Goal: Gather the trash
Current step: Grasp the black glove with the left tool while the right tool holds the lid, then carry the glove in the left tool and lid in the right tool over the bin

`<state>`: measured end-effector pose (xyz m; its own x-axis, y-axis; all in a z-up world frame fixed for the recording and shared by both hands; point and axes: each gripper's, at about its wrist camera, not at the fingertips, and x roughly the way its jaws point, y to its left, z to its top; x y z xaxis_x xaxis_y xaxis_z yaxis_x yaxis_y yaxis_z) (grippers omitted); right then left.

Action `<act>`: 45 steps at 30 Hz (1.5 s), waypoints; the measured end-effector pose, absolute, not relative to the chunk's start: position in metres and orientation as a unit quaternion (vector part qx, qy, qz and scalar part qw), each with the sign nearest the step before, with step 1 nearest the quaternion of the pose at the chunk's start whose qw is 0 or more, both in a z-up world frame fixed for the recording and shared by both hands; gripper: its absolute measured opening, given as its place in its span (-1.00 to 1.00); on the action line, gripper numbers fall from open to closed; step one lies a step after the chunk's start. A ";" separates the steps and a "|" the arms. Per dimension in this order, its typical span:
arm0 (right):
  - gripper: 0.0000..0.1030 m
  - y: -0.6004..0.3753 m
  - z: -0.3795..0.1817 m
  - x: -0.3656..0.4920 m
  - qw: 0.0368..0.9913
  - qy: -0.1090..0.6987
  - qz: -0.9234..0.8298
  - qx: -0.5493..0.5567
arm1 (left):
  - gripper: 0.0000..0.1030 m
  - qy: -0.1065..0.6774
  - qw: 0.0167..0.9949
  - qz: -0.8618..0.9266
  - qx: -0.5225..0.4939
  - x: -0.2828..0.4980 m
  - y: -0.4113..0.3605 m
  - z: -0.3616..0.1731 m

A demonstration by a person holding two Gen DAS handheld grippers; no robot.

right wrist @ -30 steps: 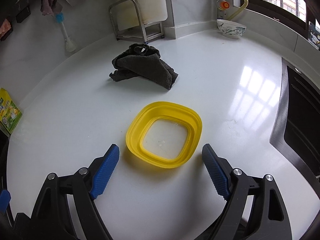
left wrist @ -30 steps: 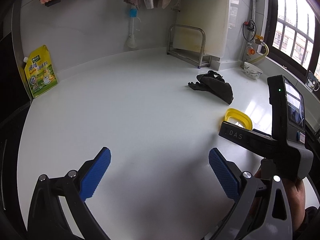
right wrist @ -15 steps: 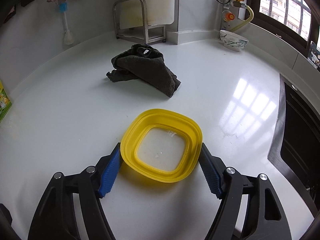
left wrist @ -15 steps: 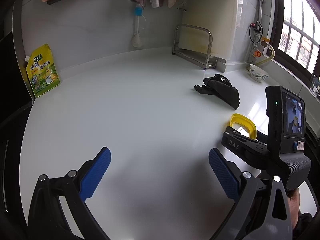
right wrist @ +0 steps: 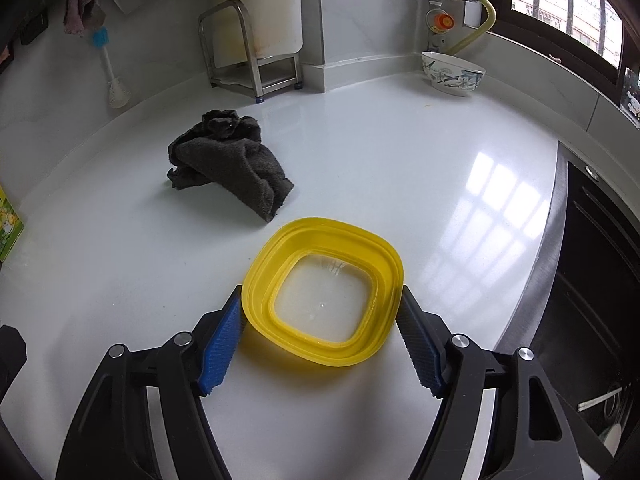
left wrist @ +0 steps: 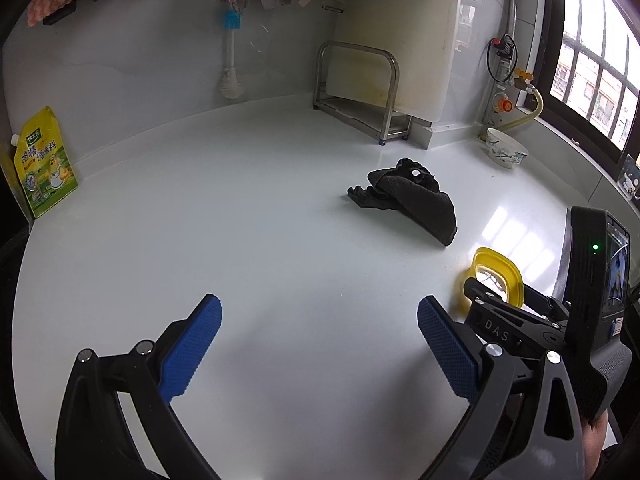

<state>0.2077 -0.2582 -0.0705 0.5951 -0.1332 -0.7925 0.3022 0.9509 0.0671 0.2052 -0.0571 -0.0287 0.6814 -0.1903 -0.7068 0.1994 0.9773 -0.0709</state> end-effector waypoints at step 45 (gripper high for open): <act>0.37 -0.365 -0.071 0.210 0.893 0.405 -0.101 0.171 | -0.57 0.407 0.905 -0.088 0.085 0.303 -0.181 -0.073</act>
<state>0.2102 -0.3649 -0.0706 0.6517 -0.0413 -0.7574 0.3177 0.9216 0.2231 0.3029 -0.1811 -0.0726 0.6530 -0.0898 -0.7520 0.2275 0.9704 0.0817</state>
